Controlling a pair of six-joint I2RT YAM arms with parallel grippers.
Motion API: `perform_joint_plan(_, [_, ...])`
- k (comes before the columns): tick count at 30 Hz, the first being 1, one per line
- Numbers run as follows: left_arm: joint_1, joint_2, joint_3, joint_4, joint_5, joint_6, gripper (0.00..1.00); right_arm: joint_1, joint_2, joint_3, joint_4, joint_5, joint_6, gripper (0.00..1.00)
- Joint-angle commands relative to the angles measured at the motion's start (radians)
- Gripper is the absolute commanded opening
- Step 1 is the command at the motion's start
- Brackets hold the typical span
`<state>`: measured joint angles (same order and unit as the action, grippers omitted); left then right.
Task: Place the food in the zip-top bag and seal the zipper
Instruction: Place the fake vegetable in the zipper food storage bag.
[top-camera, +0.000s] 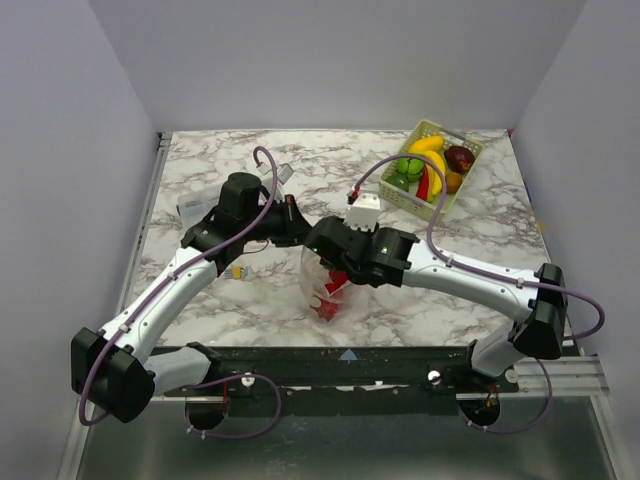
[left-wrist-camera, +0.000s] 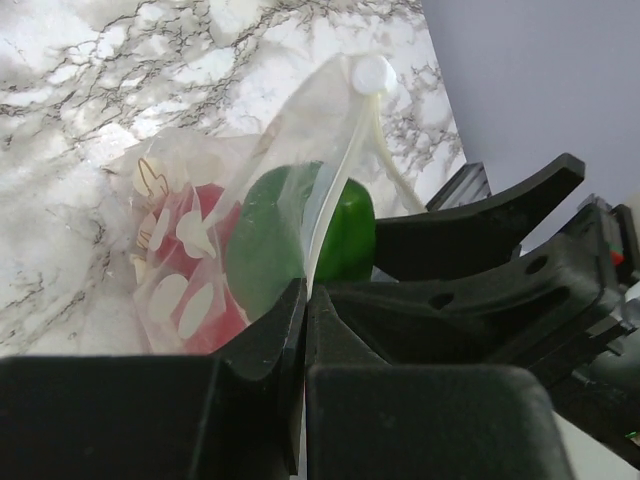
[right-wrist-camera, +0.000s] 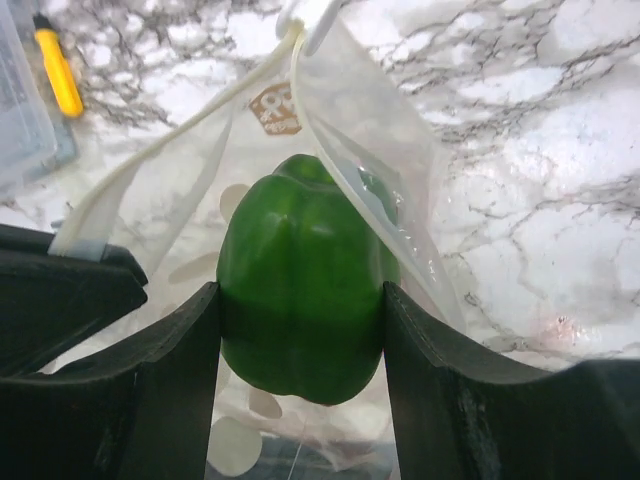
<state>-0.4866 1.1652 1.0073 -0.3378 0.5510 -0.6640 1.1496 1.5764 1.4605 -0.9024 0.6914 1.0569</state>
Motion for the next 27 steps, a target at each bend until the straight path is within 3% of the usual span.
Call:
perform_joint_plan(1, [-0.001,-0.007,-0.004,0.016,0.034,-0.009,0.00,0.000,-0.053,-0.053,0.133,0.188,-0.028,0.13])
perform_joint_plan(8, [-0.001,-0.007,-0.004,0.012,0.028,-0.006,0.00,0.000,-0.009,-0.065,0.224,0.309,-0.095,0.27])
perform_joint_plan(10, [0.000,-0.005,-0.004,0.013,0.027,-0.007,0.00,-0.001,0.014,-0.070,0.241,0.348,-0.103,0.38])
perform_joint_plan(14, [0.000,0.000,-0.002,0.008,0.027,-0.006,0.00,0.000,0.070,-0.061,0.217,0.385,-0.088,0.81])
perform_joint_plan(17, [-0.001,0.000,-0.001,0.003,0.022,-0.003,0.00,0.000,0.103,-0.025,0.166,0.379,-0.072,0.93])
perform_joint_plan(22, [0.000,0.004,0.002,-0.001,0.023,-0.002,0.00,-0.001,0.096,0.001,0.142,0.308,-0.105,0.92])
perform_joint_plan(27, [0.000,0.003,0.002,-0.003,0.020,-0.002,0.00,0.000,0.026,-0.015,0.122,0.178,-0.128,0.69])
